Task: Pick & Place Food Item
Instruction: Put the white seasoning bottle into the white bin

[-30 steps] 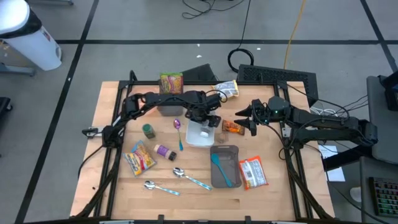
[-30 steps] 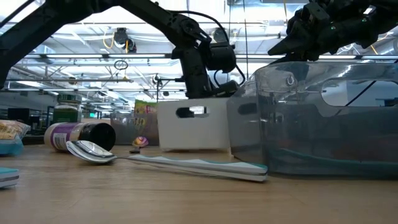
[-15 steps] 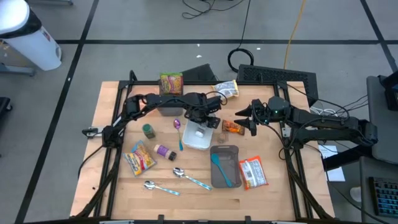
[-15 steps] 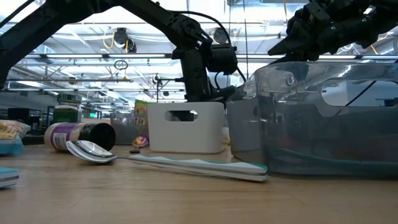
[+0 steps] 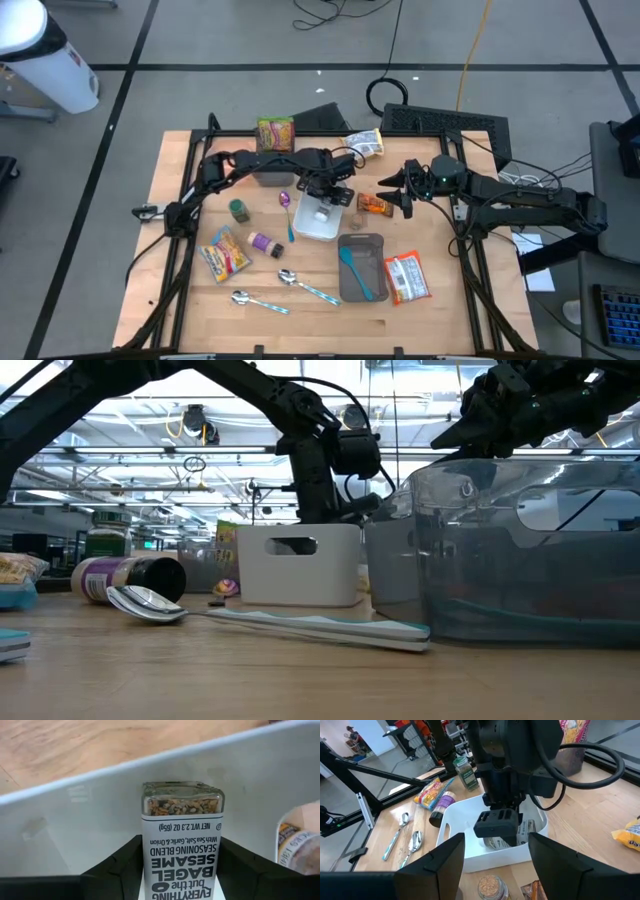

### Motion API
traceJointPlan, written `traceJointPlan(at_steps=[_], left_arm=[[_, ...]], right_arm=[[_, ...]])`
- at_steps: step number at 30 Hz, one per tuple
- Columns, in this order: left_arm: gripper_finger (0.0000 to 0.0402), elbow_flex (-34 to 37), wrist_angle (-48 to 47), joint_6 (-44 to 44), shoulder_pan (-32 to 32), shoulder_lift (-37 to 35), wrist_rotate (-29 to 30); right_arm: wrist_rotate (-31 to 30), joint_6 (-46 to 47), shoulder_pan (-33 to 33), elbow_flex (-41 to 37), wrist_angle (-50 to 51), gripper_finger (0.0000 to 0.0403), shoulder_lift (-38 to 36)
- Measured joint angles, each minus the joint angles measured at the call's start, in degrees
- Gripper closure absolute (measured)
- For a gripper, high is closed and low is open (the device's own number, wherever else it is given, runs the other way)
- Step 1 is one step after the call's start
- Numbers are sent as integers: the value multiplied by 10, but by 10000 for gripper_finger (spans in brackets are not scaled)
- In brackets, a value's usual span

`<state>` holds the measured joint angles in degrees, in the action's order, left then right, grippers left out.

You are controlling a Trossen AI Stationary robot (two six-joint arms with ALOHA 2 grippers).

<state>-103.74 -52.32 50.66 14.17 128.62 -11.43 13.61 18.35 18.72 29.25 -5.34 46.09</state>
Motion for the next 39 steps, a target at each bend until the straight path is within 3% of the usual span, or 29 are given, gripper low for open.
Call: traceJointPlan(at_steps=[6,16,26,32,39], left_arm=[[197,-16,-39,-22,-2,-29,-28],[196,-19,-21,-51,9,-167,-22],[197,-19,224,-41,45,-303,-19],[197,-19,358,-37,58,-317,-53],[197,-19,403,-49,58,-310,-77]], right_arm=[[0,0,0,0,0,190,0],[0,0,1,0,-10,190,0],[2,48,0,0,-173,190,0],[1,106,0,0,-256,190,13],[0,205,0,0,-416,190,80]])
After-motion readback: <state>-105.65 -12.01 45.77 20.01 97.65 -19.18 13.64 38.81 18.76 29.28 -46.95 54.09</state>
